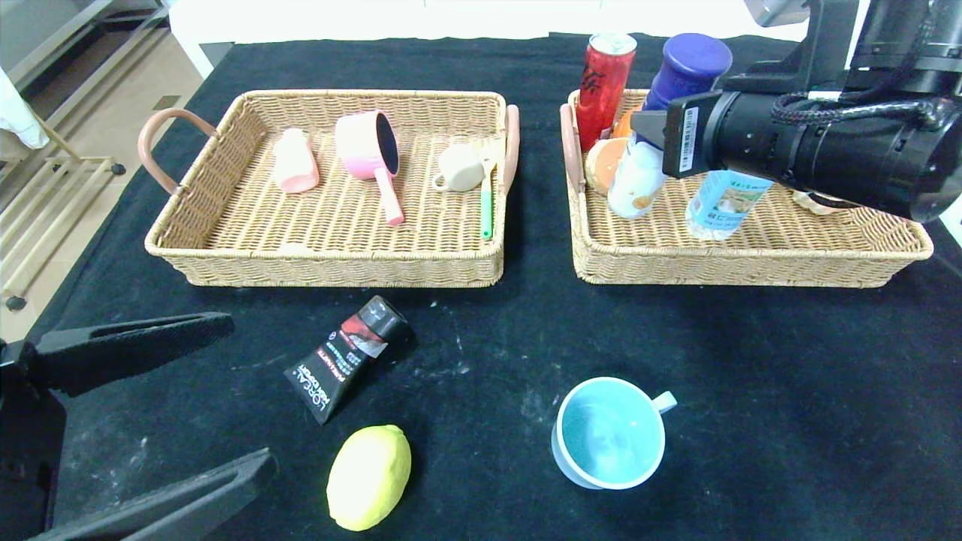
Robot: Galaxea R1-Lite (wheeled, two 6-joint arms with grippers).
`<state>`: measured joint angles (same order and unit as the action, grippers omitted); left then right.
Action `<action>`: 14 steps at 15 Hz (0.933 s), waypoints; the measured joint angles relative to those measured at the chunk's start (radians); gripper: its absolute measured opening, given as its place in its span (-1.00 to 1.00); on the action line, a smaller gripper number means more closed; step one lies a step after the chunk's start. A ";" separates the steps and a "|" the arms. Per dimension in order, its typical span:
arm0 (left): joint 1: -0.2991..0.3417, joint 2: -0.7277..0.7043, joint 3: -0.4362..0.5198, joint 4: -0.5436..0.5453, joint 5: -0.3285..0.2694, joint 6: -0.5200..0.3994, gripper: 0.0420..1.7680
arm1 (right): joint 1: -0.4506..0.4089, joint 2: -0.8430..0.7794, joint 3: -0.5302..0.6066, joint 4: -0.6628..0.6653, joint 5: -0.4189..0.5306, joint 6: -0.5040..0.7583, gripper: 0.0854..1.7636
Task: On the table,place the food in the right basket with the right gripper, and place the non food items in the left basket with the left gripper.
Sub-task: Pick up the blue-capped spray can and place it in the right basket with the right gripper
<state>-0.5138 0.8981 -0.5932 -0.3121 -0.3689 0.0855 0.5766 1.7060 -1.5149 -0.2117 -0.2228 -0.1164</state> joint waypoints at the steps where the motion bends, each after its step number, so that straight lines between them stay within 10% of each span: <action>1: 0.000 0.000 0.000 0.000 0.000 0.000 0.94 | -0.001 0.012 -0.009 0.001 0.000 0.000 -0.12; 11: 0.000 -0.003 0.000 -0.002 0.000 0.000 0.94 | -0.031 0.051 -0.021 0.001 0.003 -0.002 -0.12; 14: 0.000 -0.003 0.000 -0.001 0.000 0.000 0.94 | -0.031 0.050 -0.018 -0.002 0.005 -0.001 0.16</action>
<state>-0.5138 0.8947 -0.5936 -0.3136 -0.3689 0.0855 0.5455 1.7564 -1.5332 -0.2134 -0.2174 -0.1177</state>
